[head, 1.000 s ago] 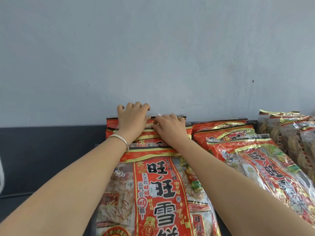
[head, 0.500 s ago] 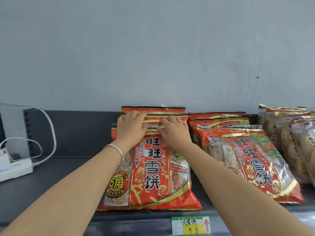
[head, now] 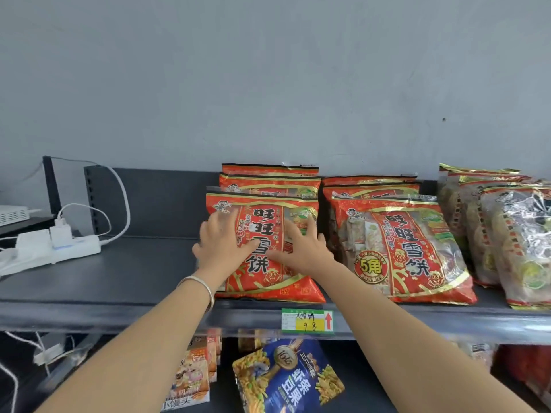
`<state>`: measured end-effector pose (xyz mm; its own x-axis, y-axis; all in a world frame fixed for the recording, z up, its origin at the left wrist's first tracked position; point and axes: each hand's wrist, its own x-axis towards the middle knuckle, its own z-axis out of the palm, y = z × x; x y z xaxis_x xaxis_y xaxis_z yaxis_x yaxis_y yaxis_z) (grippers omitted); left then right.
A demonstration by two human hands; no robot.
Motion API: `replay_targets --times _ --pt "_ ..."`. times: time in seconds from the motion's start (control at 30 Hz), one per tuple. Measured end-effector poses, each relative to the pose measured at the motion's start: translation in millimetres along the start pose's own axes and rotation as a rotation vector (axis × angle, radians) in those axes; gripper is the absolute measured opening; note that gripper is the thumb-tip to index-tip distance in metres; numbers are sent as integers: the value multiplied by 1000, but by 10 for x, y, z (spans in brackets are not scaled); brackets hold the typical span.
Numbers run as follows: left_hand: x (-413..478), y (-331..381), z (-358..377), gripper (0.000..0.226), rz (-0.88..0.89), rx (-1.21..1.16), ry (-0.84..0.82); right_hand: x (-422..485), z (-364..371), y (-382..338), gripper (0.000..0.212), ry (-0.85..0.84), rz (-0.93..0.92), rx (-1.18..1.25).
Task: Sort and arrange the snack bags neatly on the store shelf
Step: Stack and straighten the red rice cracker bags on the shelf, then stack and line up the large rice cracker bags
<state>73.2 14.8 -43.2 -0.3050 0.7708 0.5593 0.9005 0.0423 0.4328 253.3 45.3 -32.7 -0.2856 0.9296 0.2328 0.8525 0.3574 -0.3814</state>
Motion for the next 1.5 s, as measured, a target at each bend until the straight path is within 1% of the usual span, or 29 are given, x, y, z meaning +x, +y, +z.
replay_targets --times 0.03,0.1,0.2,0.3,0.33,0.4,0.53,0.67,0.73,0.8,0.9,0.97,1.03,1.1,1.2,1.3,1.37,1.5 --pt "-44 -45 8 87 -72 -68 -47 -26 44 13 97 -32 23 56" --pt "-112 -129 43 96 -164 -169 -147 -57 131 13 100 -46 24 125" --pt "-169 -108 105 98 -162 -183 -166 -13 184 7 86 88 -7 145" --pt "-266 -14 220 96 -76 -77 -99 7 276 85 70 210 -35 -51" --pt "-294 -9 267 93 -34 -13 -70 -3 343 113 68 223 -41 -121" --pt "-304 -38 355 87 26 97 -41 -16 476 135 68 234 -34 -185" --pt "-238 -73 481 83 61 161 -72 73 544 178 67 224 -12 -227" --pt "-247 -91 532 83 86 142 -46 95 566 215 64 220 -10 -245" --pt "-268 -97 513 82 118 145 -34 66 555 211 65 194 -4 -240" --pt "-291 -78 464 79 189 150 14 26 491 207 67 167 -19 -248" --pt "-326 41 416 67 392 158 125 -75 334 236 65 168 -89 -281" --pt "-356 238 418 59 500 139 91 -176 225 293 60 228 -136 -308" --pt "-384 508 450 52 577 64 36 -278 106 391 51 320 -146 -312" --pt "-419 794 499 48 608 -14 5 -381 -36 536 41 401 -112 -310" --pt "-482 1207 612 49 635 -99 -33 -548 -269 853 33 464 -62 -330" --pt "-562 1646 728 50 697 -142 -39 -735 -533 1243 32 498 -37 -352" --pt "-622 1965 808 46 724 -152 -22 -861 -722 1528 33 496 -16 -375" --pt "-737 2593 995 41 715 -153 -12 -1099 -1170 2146 36 529 11 -398"
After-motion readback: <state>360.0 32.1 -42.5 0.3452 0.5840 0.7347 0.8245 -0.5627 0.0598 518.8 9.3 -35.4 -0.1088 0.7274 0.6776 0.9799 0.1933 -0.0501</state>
